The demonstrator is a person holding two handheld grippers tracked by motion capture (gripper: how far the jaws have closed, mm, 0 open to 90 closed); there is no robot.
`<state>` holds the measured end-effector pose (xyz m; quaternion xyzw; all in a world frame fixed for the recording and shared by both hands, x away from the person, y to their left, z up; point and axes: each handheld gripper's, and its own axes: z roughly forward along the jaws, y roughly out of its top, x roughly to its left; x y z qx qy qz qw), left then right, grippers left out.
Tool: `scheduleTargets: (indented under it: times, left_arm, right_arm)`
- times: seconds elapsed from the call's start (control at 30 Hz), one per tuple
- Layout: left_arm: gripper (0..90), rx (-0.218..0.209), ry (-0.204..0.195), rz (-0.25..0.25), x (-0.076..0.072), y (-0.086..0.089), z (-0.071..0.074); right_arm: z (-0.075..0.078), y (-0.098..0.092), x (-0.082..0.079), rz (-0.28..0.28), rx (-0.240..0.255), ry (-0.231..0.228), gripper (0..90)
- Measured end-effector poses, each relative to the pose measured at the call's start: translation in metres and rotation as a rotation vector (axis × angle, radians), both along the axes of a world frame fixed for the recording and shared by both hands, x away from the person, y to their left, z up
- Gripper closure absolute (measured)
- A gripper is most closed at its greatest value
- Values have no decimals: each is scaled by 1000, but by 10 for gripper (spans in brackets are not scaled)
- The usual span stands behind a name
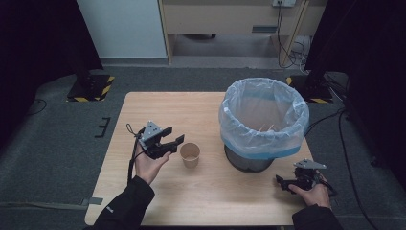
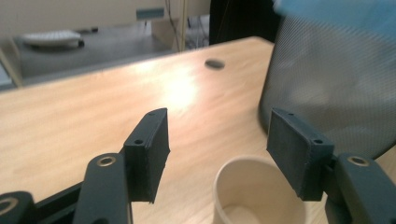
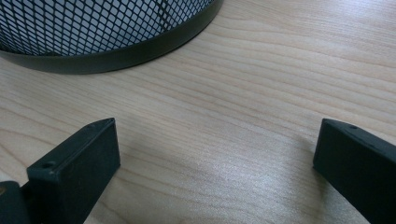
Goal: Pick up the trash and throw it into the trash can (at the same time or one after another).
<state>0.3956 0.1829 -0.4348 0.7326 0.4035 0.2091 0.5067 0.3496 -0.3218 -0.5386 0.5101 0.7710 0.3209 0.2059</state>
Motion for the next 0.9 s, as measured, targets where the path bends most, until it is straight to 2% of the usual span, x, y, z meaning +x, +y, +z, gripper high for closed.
scheduleTargets:
  times: [0.07,0.17,0.27,0.33,0.47,0.7,0.9]
  left_arm:
    - [393,12,13,-1,1,0,-4]
    - [402,25,53,-11,4,-2,-17]
    - [422,57,84,-12,6,-7,-28]
    - [429,67,93,-12,7,-7,-30]
    - [465,92,137,-24,9,-11,-41]
    - [547,100,189,-19,10,-14,-48]
    - [669,104,232,-14,11,-14,-51]
  right_arm:
    - [0,0,0,1,2,1,8]
    - [0,0,0,1,1,1,7]
    - [0,0,0,4,1,1,7]
    - [0,0,0,5,1,1,8]
    - [0,0,0,4,2,1,8]
    - [0,0,0,5,2,1,8]
    - [0,0,0,5,2,1,7]
